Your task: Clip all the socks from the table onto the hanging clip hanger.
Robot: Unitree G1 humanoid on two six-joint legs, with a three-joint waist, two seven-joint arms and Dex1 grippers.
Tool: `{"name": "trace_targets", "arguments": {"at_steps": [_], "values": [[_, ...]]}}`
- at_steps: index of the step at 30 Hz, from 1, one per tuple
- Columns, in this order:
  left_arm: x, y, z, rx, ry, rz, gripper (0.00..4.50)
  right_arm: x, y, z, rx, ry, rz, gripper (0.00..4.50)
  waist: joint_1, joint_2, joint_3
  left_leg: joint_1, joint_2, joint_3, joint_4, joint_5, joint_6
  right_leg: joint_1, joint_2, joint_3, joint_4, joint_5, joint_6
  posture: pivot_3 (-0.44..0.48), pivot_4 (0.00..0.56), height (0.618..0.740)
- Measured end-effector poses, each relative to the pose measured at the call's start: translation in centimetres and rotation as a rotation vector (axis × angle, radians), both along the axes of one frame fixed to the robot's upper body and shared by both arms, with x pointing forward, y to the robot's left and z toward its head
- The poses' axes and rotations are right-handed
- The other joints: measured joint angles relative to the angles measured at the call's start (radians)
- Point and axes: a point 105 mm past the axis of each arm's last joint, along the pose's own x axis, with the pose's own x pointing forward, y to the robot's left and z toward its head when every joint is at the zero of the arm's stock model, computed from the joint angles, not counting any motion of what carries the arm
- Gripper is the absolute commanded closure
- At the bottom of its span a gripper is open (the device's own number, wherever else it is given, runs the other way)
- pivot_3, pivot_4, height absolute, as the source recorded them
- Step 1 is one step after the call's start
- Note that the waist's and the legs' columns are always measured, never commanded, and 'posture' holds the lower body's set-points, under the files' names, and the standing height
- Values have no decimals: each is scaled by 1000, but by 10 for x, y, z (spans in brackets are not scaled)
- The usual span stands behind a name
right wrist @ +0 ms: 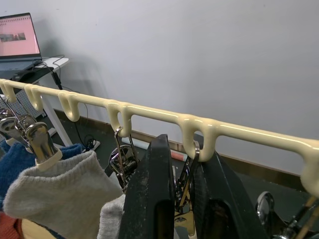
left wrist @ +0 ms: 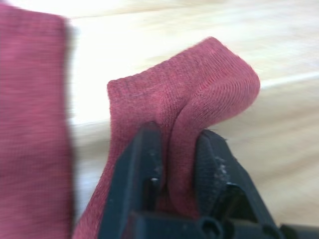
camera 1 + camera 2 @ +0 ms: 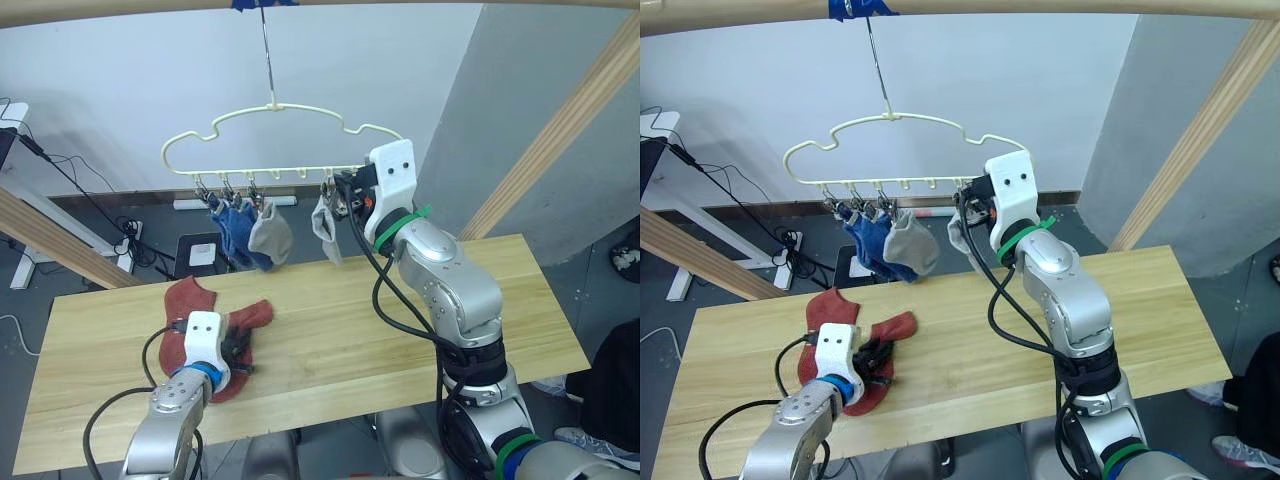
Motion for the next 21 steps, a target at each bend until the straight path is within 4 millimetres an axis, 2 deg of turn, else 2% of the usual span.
{"name": "trace_targets", "arguments": {"at_steps": [2, 4, 9, 14, 17, 21], "values": [[1, -13, 1, -23, -22, -92, 4346, 0, 0, 0, 0, 0, 0, 4392, 0, 0, 0, 0, 0, 0, 0, 0, 0, 0, 0, 0, 0, 0, 0, -244, 262, 735], [7, -27, 11, -64, -72, -193, 4500, 0, -1, 0, 0, 0, -2, 4392, 1, 0, 0, 0, 0, 0, 0, 0, 0, 0, 0, 0, 0, 0, 0, -247, 261, 735], [27, -56, 50, -135, -239, -385, 4500, 0, -1, 0, -1, 0, -4, 4392, -2, 0, 0, 0, 0, 0, 0, 0, 0, 0, 0, 0, 0, 0, 0, -256, 257, 735], [38, -96, 84, -224, -350, -542, 4500, 1, -2, 0, 1, -1, -7, 4392, -4, 0, 0, -1, 0, 1, 0, 0, 0, 0, 0, 0, -1, 0, 0, -262, 253, 735], [38, -109, 92, -268, -369, -548, 4500, 1, -3, 1, 2, -2, -10, 4392, -9, 0, 0, -1, 0, 0, -1, 0, 0, 0, 0, 0, 0, 0, 0, -263, 251, 735], [43, -137, 104, -360, -401, -517, 4500, 1, -2, 1, 1, -3, -7, 4392, -18, -1, -1, -1, -1, 0, 0, 0, 0, 1, 0, 0, 0, 0, 1, -270, 250, 735]]}}
